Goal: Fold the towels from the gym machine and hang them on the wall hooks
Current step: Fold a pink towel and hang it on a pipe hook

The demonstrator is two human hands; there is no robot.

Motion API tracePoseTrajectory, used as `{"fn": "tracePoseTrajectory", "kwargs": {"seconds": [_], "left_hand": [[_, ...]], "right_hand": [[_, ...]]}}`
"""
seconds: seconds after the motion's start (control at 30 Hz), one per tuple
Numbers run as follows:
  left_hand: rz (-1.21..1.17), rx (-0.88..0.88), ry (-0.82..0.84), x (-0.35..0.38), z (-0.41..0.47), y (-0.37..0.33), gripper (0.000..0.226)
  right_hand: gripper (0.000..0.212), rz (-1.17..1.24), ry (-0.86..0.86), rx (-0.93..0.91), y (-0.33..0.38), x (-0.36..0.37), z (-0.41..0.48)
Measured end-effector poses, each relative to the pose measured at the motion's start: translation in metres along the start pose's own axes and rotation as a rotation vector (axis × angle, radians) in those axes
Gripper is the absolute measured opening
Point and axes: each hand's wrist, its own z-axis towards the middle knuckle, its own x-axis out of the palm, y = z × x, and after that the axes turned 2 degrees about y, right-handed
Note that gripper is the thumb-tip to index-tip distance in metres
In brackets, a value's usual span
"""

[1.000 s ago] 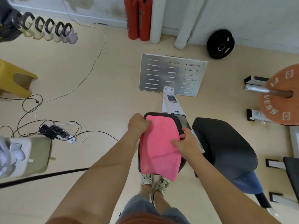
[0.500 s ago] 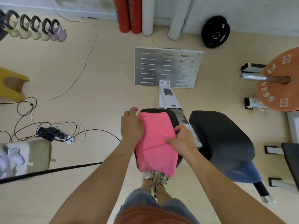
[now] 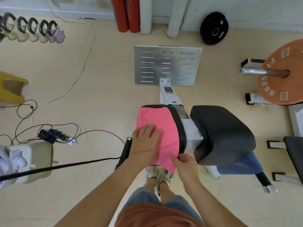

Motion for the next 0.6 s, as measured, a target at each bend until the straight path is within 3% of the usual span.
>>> {"fn": "tracePoseTrajectory", "kwargs": {"seconds": [0.13, 0.23, 0.37, 0.43, 0.53, 0.6], "left_hand": [[0.031, 0.246, 0.141, 0.015, -0.048, -0.013, 0.071], [0.039, 0.197, 0.243, 0.025, -0.065, -0.022, 0.082], [-0.008, 0.146, 0.177, 0.014, -0.056, -0.025, 0.061], [-0.113, 0.136, 0.187, 0.002, -0.053, -0.030, 0.046], [-0.228, 0.160, 0.344, -0.015, -0.053, -0.033, 0.031], [-0.303, 0.170, 0.422, -0.030, -0.052, -0.033, 0.024]], "right_hand": [[0.023, 0.160, 0.225, 0.126, 0.000, -0.003, 0.003], [0.022, 0.355, 0.367, 0.178, 0.004, -0.010, -0.002], [0.025, 0.573, 0.537, 0.281, 0.007, -0.024, -0.011], [0.026, 0.466, 0.573, 0.289, 0.009, -0.031, -0.013], [0.020, 0.189, 0.578, 0.208, 0.015, -0.040, -0.009], [0.021, 0.129, 0.584, 0.194, 0.023, -0.045, -0.004]]}}
